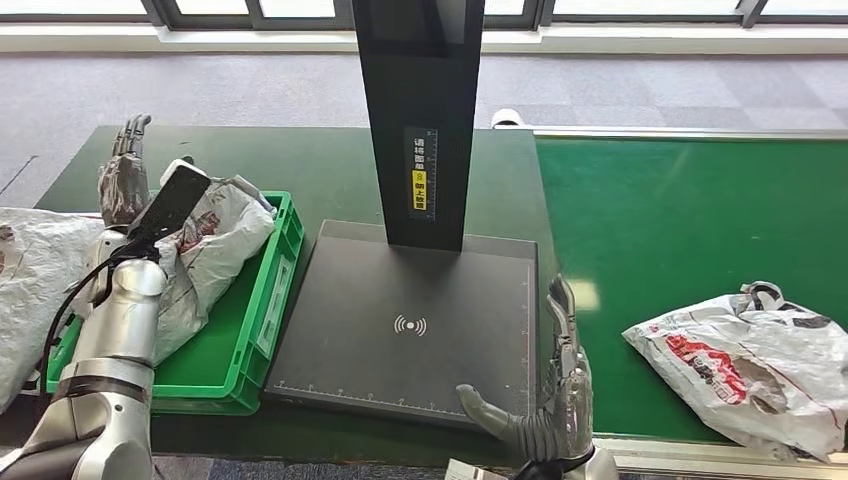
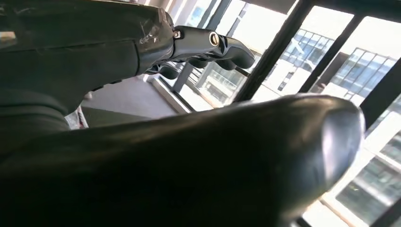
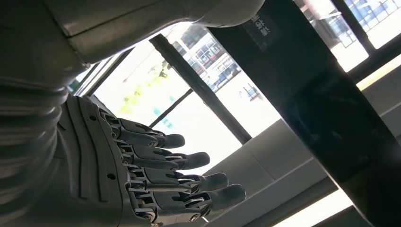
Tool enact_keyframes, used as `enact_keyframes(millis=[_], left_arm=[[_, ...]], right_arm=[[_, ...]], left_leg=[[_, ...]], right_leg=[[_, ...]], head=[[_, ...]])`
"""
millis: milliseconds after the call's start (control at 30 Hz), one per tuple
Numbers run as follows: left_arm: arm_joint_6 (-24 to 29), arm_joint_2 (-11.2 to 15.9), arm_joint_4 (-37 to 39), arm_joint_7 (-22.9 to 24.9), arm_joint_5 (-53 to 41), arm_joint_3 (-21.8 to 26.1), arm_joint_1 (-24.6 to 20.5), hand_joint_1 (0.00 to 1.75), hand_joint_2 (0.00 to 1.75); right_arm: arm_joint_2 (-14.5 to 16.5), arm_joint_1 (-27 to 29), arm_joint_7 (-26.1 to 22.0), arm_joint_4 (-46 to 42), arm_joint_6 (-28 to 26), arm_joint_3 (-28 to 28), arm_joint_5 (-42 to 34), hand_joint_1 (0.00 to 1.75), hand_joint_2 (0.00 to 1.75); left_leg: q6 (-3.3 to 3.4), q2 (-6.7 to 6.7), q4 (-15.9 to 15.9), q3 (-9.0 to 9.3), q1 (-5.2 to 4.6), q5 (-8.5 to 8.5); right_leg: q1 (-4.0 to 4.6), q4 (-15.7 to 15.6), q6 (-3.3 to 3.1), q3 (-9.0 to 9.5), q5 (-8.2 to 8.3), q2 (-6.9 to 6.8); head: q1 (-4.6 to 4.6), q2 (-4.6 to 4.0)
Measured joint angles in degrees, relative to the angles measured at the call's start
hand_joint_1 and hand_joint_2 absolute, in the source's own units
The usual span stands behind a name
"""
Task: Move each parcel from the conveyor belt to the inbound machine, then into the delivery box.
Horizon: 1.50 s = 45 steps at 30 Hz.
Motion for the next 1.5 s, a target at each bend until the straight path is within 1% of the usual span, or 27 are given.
enact_keyframes(millis=[67, 133, 267, 333, 400, 500, 633, 700, 767, 867, 1033, 1100, 1167, 1267, 1367, 1500], left_arm=[[-2.6, -1.2, -7.2, -4.2, 10.2, -0.3, 5.5, 0.00, 0.00], [-5.2, -2.7, -14.2, -7.9, 18.7, -1.3, 12.0, 0.00, 0.00], [-11.6, -6.8, -25.7, -15.1, 32.4, -5.4, 24.0, 0.00, 0.00], [-13.1, -9.1, -30.4, -17.0, 35.5, -8.3, 29.1, 0.00, 0.00], [-13.3, -11.2, -34.9, -17.4, 36.5, -11.7, 33.5, 0.00, 0.00], [-13.6, -12.9, -39.8, -17.7, 37.5, -16.4, 37.8, 0.00, 0.00], [-14.6, -13.8, -43.4, -19.7, 39.0, -20.7, 40.5, 0.00, 0.00], [-15.0, -14.1, -44.4, -20.5, 39.3, -22.0, 41.3, 0.00, 0.00], [-15.7, -14.2, -45.2, -21.3, 39.6, -23.0, 42.2, 0.00, 0.00], [-17.8, -14.2, -47.4, -21.7, 39.4, -24.3, 44.1, 0.00, 0.00], [-23.0, -14.1, -48.6, -21.8, 38.8, -25.1, 44.7, 0.00, 0.00], [-24.6, -14.0, -48.5, -21.8, 38.8, -25.1, 44.4, 0.00, 0.00], [-25.6, -14.0, -48.3, -21.8, 38.7, -25.1, 44.2, 0.00, 0.00], [-26.2, -14.0, -48.1, -21.8, 38.4, -25.1, 44.0, 0.00, 0.00], [-26.4, -14.0, -48.0, -21.8, 38.3, -25.1, 43.9, 0.00, 0.00], [-27.2, -13.9, -47.4, -21.8, 38.3, -25.1, 43.8, 0.00, 0.00]], right_arm=[[0.0, 0.6, 0.6, -0.1, -0.5, -0.6, -0.3, 0.00, 1.75], [0.0, 0.9, 0.7, 0.0, -0.7, -1.6, -0.8, 0.00, 1.75], [0.0, 1.2, 0.6, 0.2, -0.4, -4.1, -1.5, 0.00, 1.75], [0.3, 1.4, 0.6, 0.2, 0.3, -5.3, -1.7, 0.00, 1.75], [0.7, 1.5, 0.5, 0.4, 1.0, -6.4, -1.7, 0.00, 1.75], [1.2, 1.3, 0.6, 1.0, 1.7, -7.7, -1.8, 0.00, 1.75], [1.7, 0.4, 0.8, 2.4, 2.2, -9.0, -1.8, 0.00, 1.75], [1.9, 0.0, 2.1, 3.0, 2.2, -9.5, -0.2, 0.00, 1.75], [1.9, -0.5, 5.6, 3.9, 2.5, -10.5, 3.3, 0.00, 1.75], [1.2, -1.9, 12.9, 6.5, 4.8, -14.4, 9.4, 0.00, 1.75], [-1.8, -3.1, 22.1, 11.2, 10.9, -24.9, 16.7, 0.00, 1.75], [-3.0, -2.5, 24.7, 12.5, 13.6, -29.5, 18.8, 0.00, 1.75], [-3.8, -1.7, 25.4, 13.5, 15.5, -34.1, 20.0, 0.00, 1.75], [-4.2, -0.6, 26.1, 14.6, 16.9, -39.9, 22.7, 0.00, 1.75], [-4.3, 0.0, 26.6, 15.4, 17.6, -43.6, 24.2, 0.00, 1.75], [-4.3, 0.3, 28.0, 17.1, 20.0, -48.1, 27.4, 0.00, 1.75]], left_leg=[[0.03, 0.11, 0.0, 0.04, -0.03, -0.10], [0.08, 0.18, 0.0, 0.05, -0.07, -0.18], [0.25, 0.19, 0.0, 0.04, -0.22, -0.31], [0.32, 0.18, 0.0, 0.03, -0.28, -0.35], [0.37, 0.18, 0.0, 0.02, -0.31, -0.38], [0.44, 0.16, 0.0, 0.02, -0.32, -0.42], [0.48, 0.10, 0.0, 0.04, -0.32, -0.39], [0.50, 0.09, 0.0, 0.05, -0.31, -0.37], [0.49, 0.09, 0.0, 0.07, -0.31, -0.37], [0.52, 0.05, 0.0, 0.08, -0.32, -0.35], [0.65, -0.21, 0.1, 0.04, -0.40, -0.34], [0.70, -0.24, 0.1, 0.04, -0.48, -0.37], [0.74, -0.26, 0.1, 0.03, -0.53, -0.40], [0.75, -0.24, 0.1, 0.02, -0.54, -0.42], [0.75, -0.23, 0.1, 0.03, -0.54, -0.43], [0.75, -0.23, 0.1, 0.02, -0.53, -0.43]], right_leg=[[-0.04, 0.0, 0.02, -0.01, -0.03, 0.08], [-0.07, 0.0, 0.07, -0.02, -0.09, 0.13], [-0.14, -0.1, 0.20, -0.01, -0.20, 0.12], [-0.15, -0.1, 0.25, -0.01, -0.22, 0.11], [-0.15, -0.1, 0.29, 0.00, -0.23, 0.08], [-0.15, -0.1, 0.36, 0.05, -0.26, 0.01], [-0.15, -0.1, 0.37, 0.10, -0.26, -0.02], [-0.15, -0.1, 0.37, 0.12, -0.26, -0.04], [-0.14, -0.1, 0.37, 0.13, -0.25, -0.03], [-0.16, -0.1, 0.39, 0.14, -0.26, -0.09], [-0.29, -0.2, 0.53, 0.21, -0.27, -0.36], [-0.33, -0.2, 0.56, 0.22, -0.26, -0.37], [-0.35, -0.2, 0.57, 0.22, -0.27, -0.39], [-0.35, -0.2, 0.60, 0.20, -0.29, -0.38], [-0.35, -0.2, 0.61, 0.17, -0.30, -0.36], [-0.35, -0.1, 0.62, 0.17, -0.32, -0.33]], head=[[0.00, 0.00], [0.00, 0.00], [0.00, 0.00], [0.00, 0.00], [0.00, 0.00], [0.00, 0.00], [0.00, 0.00], [0.00, 0.00], [0.00, 0.00], [0.00, 0.00], [0.00, 0.00], [0.01, 0.00], [0.01, 0.00], [0.00, 0.00], [0.00, 0.00], [0.00, 0.00]])
